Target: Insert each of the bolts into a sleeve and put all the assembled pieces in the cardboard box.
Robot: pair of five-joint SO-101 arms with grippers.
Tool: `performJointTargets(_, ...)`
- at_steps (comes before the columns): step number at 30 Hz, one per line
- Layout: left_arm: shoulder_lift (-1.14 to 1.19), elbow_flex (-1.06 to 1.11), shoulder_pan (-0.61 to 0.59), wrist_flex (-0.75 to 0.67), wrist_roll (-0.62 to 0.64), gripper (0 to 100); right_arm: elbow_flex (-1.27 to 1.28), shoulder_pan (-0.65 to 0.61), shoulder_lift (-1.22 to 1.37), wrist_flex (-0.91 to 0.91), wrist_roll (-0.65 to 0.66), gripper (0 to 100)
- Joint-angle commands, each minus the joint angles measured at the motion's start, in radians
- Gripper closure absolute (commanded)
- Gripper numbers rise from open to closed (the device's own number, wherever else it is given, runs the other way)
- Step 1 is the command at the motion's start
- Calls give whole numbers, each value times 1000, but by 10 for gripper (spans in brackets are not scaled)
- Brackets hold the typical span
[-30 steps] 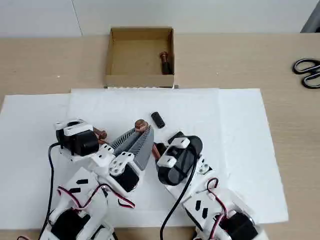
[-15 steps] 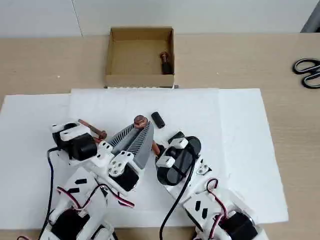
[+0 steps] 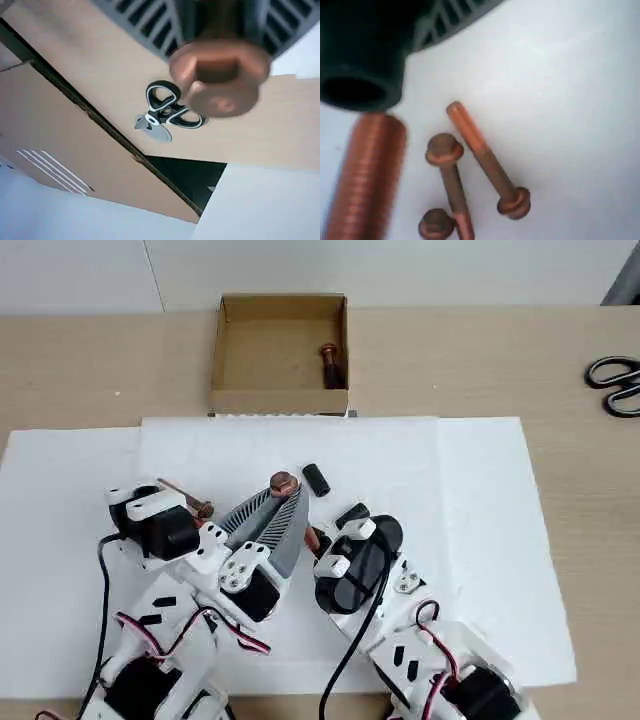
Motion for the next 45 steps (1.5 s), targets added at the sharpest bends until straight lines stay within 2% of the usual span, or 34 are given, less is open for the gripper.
performJointTargets(1, -12, 8, 0, -34, -6, 995, -63, -8, -10, 5, 9, 996)
performJointTargets(8, -12, 38, 0, -63, -2, 995, -63, -12, -10, 4, 5, 996)
performJointTargets(13, -12, 58, 0, -83, -2, 995, -60, -71, -10, 4, 5, 996)
performJointTargets(24, -12, 53, 0, -75, -5, 995, -58, -67, -8, -45, 9, 996)
performJointTargets(36, -12, -47, 0, 169, -5, 995, -81, 4, -8, -45, 11, 996)
performJointTargets(45, -11, 7, 9, 190, -5, 995, -84, 2, -1, -107, 61, 996)
